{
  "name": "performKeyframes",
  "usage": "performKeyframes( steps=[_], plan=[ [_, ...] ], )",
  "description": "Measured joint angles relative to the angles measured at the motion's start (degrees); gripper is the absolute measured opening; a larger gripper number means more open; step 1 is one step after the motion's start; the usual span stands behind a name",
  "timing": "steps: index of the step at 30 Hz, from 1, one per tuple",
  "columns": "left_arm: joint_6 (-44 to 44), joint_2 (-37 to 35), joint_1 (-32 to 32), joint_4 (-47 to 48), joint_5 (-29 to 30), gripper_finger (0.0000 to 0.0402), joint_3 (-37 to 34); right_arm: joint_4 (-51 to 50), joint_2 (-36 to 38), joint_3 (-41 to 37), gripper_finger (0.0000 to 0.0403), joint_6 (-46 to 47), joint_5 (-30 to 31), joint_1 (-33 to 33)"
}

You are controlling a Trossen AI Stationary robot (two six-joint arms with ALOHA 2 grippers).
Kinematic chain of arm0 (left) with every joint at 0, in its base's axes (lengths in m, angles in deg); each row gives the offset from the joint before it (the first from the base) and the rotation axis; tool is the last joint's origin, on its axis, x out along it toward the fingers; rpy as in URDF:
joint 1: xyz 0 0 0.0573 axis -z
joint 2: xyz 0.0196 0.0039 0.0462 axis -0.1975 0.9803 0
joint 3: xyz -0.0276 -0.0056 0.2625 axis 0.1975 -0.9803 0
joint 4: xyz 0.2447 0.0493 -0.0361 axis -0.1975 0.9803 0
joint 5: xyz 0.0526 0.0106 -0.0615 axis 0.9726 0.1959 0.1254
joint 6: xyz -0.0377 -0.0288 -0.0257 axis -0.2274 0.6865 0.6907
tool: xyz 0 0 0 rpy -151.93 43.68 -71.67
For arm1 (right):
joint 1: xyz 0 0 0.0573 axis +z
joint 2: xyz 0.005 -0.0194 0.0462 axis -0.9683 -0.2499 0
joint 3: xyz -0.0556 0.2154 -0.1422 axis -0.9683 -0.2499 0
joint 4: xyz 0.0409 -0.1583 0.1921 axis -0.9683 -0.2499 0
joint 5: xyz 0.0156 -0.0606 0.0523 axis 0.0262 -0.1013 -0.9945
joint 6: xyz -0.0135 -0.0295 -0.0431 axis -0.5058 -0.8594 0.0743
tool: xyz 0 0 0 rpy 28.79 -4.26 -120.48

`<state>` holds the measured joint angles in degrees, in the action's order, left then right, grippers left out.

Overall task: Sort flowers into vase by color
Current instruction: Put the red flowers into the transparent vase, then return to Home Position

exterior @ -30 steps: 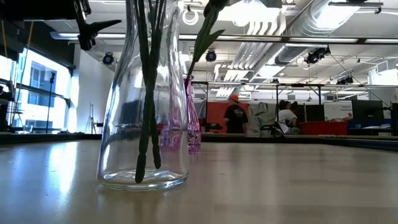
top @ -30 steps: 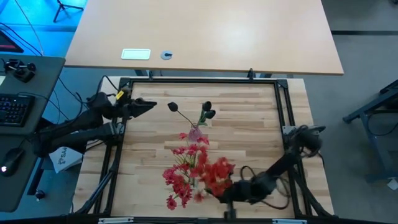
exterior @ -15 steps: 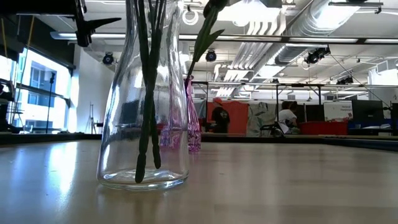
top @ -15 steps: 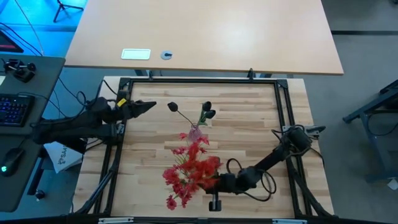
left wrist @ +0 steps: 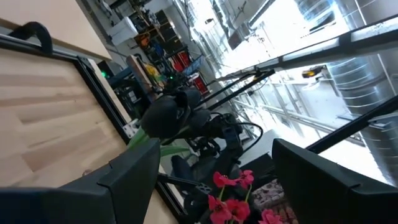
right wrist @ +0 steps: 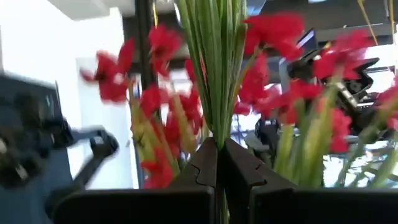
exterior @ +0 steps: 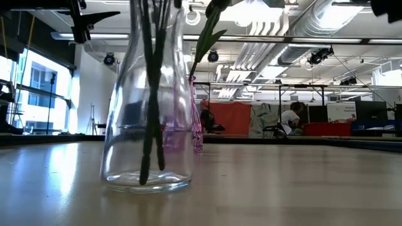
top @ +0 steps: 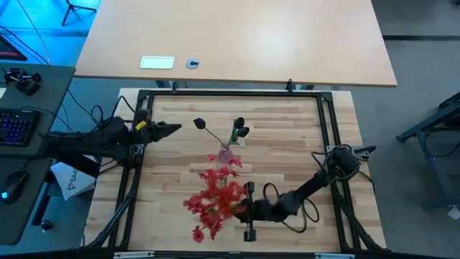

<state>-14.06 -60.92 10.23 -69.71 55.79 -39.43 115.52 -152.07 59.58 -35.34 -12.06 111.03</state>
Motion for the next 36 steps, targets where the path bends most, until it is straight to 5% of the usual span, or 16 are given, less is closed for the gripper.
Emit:
performKeyframes(
  steps=[12, 24, 30, 36],
  plan=[
    [-1.0, 1.4, 1.7, 0.1, 4.2, 0.0296, 0.0, 4.1, 0.9, -2.1, 0.0002, 4.4, -5.1, -1.9],
    [-0.9, 1.9, 1.7, 0.1, 4.5, 0.0296, 0.0, 1.6, 0.9, -2.2, 0.0036, 6.6, -4.0, -1.4],
    [0.0, 1.9, 1.7, 0.1, 5.3, 0.0296, 0.0, 2.0, 0.9, -2.2, 0.0091, 13.7, 1.3, -1.4],
    [0.6, 1.9, 1.7, 0.1, 5.7, 0.0296, 0.0, -0.7, 2.1, -2.2, 0.0188, 17.2, 2.9, -0.7]
  ],
)
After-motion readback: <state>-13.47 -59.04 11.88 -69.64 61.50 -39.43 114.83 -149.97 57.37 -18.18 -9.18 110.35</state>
